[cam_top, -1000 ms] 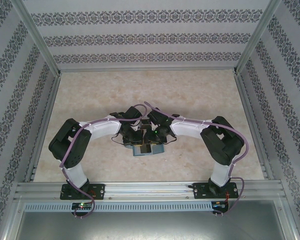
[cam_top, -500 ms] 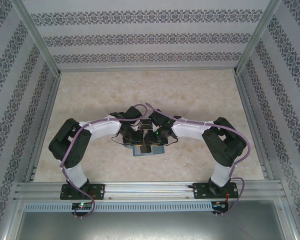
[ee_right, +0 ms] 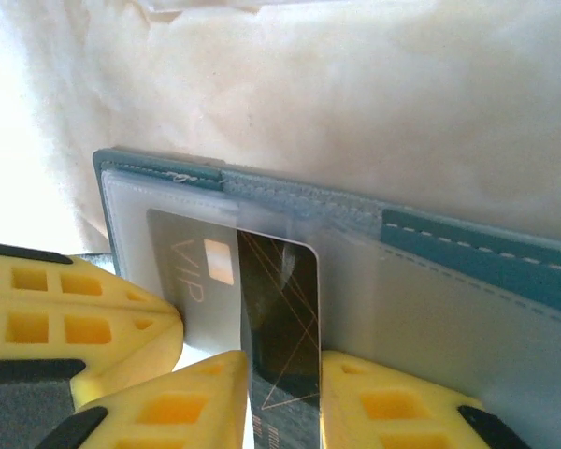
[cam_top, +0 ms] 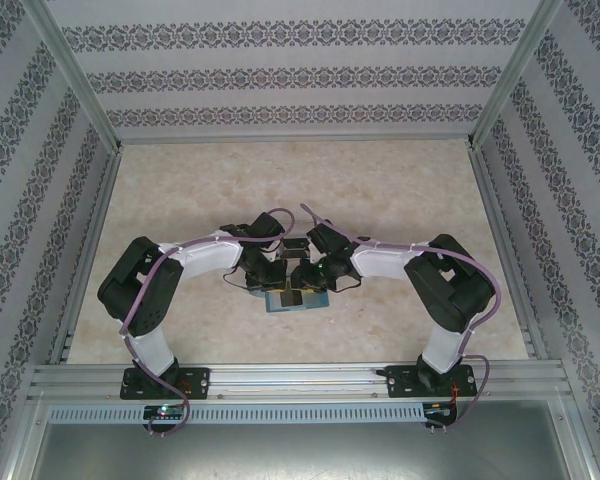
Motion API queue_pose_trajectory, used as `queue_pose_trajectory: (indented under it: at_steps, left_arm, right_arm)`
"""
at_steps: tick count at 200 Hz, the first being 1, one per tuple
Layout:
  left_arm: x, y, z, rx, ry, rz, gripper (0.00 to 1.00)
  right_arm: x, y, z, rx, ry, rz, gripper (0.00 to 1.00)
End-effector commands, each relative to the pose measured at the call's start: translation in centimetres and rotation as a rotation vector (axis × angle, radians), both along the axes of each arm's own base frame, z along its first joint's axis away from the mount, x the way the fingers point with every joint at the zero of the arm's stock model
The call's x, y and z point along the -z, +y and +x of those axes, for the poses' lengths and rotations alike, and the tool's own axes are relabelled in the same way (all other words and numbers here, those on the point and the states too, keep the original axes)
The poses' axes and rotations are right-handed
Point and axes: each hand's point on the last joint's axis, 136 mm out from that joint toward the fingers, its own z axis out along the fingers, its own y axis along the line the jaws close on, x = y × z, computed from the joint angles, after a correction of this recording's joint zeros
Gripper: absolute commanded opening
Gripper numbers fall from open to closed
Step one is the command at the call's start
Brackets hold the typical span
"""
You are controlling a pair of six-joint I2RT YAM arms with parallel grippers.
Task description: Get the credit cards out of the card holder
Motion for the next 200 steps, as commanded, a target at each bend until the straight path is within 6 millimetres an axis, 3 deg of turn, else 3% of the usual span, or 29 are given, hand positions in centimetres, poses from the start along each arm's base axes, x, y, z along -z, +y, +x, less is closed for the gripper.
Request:
queue_pose_trajectory:
  at_steps: [1, 80, 200]
  left_arm:
    - [2.1, 1.6, -1.4, 0.022, 0.047, 0.103, 0.01]
    - [2.0, 1.6, -1.4, 0.019, 0.047, 0.104, 0.01]
    - [0.8, 1.7, -1.2, 0.02, 0.02, 0.102, 0.0]
  right_arm:
    - [-1.2, 1.4, -0.4, -0.018, 0.0, 0.118, 0.24]
    - [-2.2, 1.8, -0.2, -0.004, -0.006, 0.214, 0.16]
    - [-2.3, -1.7, 0.0, 0.032, -0.048, 0.125, 0.06]
